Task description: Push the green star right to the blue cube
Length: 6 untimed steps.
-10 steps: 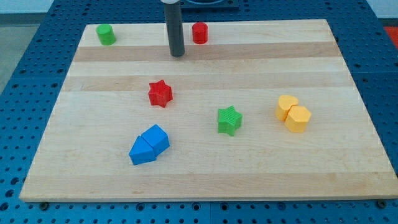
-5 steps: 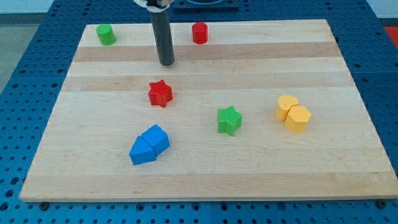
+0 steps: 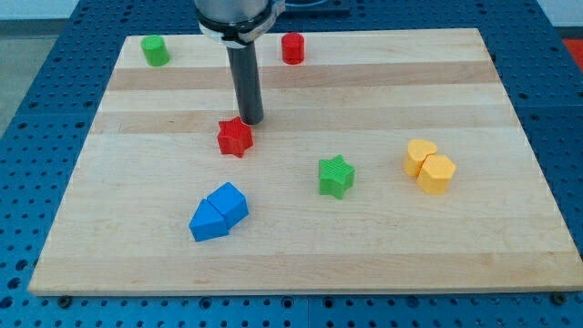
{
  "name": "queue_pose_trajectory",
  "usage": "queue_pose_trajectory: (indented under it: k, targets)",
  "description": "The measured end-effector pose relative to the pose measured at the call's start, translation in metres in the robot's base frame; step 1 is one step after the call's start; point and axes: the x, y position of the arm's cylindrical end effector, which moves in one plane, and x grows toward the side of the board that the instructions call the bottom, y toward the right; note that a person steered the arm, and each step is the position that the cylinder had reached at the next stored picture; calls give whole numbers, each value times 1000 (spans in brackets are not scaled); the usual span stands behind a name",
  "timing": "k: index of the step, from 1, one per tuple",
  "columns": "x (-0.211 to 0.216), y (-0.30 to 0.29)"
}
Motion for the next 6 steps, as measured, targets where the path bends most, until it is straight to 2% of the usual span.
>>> queue_pose_trajectory:
  k: [6]
  targets:
    - [34, 81]
